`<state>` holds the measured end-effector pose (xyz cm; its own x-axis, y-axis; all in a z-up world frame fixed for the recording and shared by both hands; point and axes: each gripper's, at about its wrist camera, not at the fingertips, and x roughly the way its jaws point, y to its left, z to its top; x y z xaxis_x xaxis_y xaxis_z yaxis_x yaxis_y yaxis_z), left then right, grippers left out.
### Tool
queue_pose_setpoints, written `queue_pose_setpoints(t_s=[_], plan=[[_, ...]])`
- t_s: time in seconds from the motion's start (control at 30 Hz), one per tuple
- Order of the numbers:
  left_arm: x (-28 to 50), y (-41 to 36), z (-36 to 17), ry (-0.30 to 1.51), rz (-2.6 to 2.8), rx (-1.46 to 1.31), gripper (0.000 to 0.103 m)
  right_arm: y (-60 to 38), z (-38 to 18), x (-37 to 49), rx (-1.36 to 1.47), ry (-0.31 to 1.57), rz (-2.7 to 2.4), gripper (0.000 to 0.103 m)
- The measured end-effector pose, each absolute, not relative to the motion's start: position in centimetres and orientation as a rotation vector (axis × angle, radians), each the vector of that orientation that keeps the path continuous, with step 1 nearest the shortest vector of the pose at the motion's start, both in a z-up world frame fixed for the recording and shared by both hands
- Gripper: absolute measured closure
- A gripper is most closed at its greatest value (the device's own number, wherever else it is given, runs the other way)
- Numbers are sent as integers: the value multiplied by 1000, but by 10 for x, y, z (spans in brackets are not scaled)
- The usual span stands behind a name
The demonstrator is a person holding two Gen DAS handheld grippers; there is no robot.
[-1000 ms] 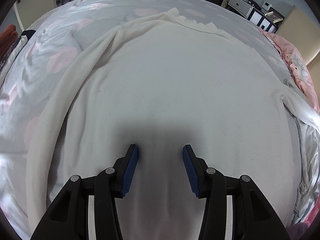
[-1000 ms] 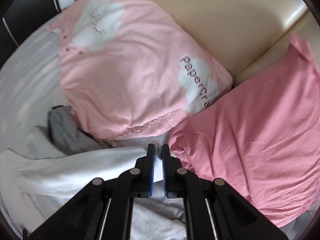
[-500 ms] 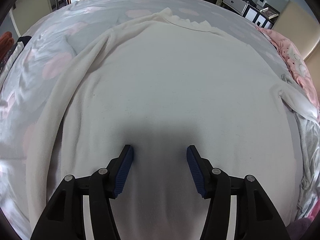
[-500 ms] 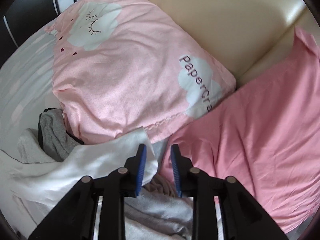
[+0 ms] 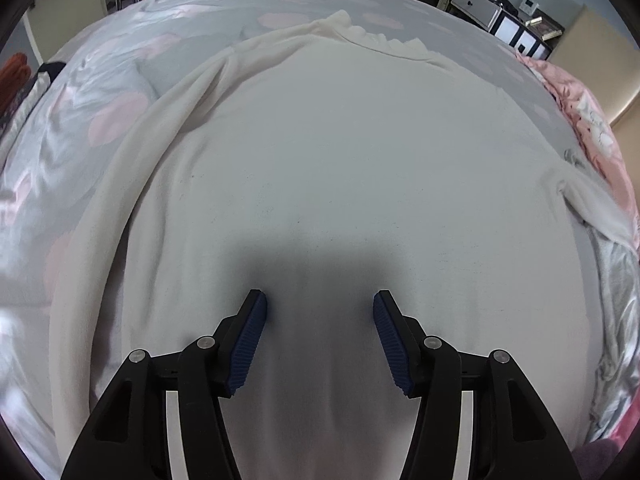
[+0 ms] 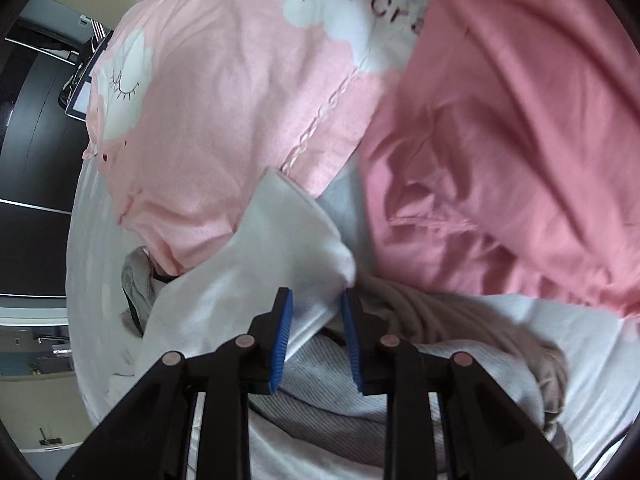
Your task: Fold clothes
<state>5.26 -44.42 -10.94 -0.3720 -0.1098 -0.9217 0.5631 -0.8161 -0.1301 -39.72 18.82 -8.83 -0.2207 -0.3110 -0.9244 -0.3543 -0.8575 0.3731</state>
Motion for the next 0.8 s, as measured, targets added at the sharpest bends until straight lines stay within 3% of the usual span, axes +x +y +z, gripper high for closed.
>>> queue_pose_setpoints(t_s=[0.07, 0.13, 0.23, 0.47, 0.63, 0.7, 0.8], plan=[[51, -442, -111, 578, -2222, 1449, 42, 180, -92, -398, -1951, 763, 2297, 80], [49, -441, -112, 550, -2222, 1454, 40, 175, -83, -397, -1897, 694, 2343, 95], [51, -444, -111, 587, -2226, 1442, 40, 172, -62, -394, -1845, 633, 2390, 96], [59, -447, -102, 624, -2252, 1416, 40, 173, -5, -364, -1770, 458, 2443, 96], [63, -447, -96, 639, -2273, 1397, 40, 185, -22, -353, -1798, 399, 2399, 96], [65, -447, -93, 646, -2281, 1390, 40, 185, -31, -347, -1814, 408, 2396, 92], [68, -447, -89, 655, -2293, 1379, 40, 172, -26, -336, -1806, 278, 2388, 83]])
